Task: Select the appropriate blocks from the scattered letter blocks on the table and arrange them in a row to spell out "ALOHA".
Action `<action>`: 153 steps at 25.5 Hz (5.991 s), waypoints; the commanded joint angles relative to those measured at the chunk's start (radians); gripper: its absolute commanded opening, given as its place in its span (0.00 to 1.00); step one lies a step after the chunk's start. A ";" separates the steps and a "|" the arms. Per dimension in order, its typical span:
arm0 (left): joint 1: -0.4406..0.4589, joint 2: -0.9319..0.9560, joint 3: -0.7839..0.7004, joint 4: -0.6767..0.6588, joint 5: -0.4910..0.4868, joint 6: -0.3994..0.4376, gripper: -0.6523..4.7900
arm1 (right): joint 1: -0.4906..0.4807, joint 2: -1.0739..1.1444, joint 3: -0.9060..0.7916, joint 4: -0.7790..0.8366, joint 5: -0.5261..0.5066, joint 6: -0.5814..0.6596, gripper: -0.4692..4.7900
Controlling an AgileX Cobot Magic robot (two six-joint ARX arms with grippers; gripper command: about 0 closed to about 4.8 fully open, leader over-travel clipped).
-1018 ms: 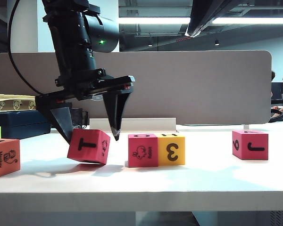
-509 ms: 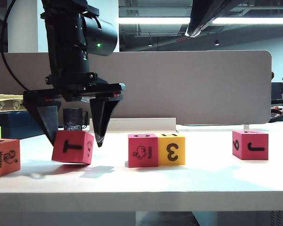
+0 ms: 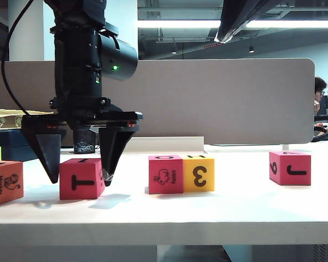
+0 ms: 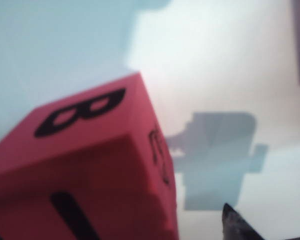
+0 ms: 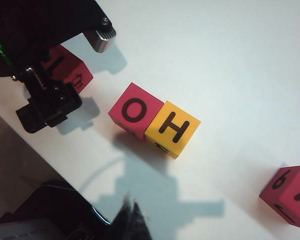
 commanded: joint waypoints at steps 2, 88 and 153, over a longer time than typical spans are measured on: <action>-0.001 -0.007 0.004 0.002 -0.006 -0.002 1.00 | 0.001 -0.005 0.007 0.008 -0.002 -0.003 0.08; 0.227 -0.493 -0.497 0.332 -0.200 0.106 0.89 | 0.153 -0.040 0.007 -0.019 0.002 0.050 0.08; 0.224 -0.395 -0.544 0.559 0.042 0.038 0.63 | 0.153 -0.040 0.007 -0.019 0.002 0.050 0.08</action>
